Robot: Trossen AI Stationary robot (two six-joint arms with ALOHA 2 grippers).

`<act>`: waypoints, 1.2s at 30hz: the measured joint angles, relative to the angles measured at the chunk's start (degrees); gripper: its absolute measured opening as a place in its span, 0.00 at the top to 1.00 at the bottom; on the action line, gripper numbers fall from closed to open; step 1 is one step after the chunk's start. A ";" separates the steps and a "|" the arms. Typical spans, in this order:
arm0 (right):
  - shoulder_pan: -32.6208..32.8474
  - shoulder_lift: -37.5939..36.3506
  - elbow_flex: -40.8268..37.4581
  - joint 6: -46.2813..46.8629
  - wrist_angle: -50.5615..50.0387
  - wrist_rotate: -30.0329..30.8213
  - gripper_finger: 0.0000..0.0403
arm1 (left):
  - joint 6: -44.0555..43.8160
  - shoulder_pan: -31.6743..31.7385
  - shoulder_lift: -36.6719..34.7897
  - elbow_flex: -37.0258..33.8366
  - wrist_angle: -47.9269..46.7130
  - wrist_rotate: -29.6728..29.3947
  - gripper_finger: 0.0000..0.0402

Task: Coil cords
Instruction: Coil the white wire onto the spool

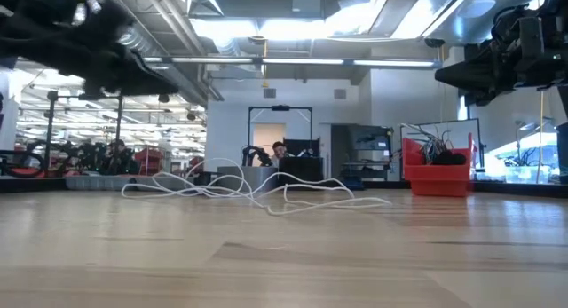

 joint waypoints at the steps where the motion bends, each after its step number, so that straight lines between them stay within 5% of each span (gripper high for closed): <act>1: -0.02 -0.02 -0.01 0.00 0.00 0.00 0.92 | -0.02 -0.42 3.00 1.51 -0.63 -1.44 0.85; 12: -0.02 0.00 -0.02 0.00 0.00 -0.02 0.92 | -3.37 -1.82 26.05 12.52 -10.44 -2.52 0.79; 20: -0.02 0.00 0.00 0.02 0.01 -0.01 0.92 | -6.51 -1.81 32.41 15.85 -20.57 -4.34 0.62; 26: -0.01 -0.01 -0.01 0.00 0.00 0.00 0.92 | -0.88 -1.63 36.53 15.87 -20.09 -12.38 0.61; 36: -0.02 -0.01 -0.01 0.00 0.00 0.00 0.92 | 4.16 -0.42 43.42 15.87 -13.22 -14.50 0.61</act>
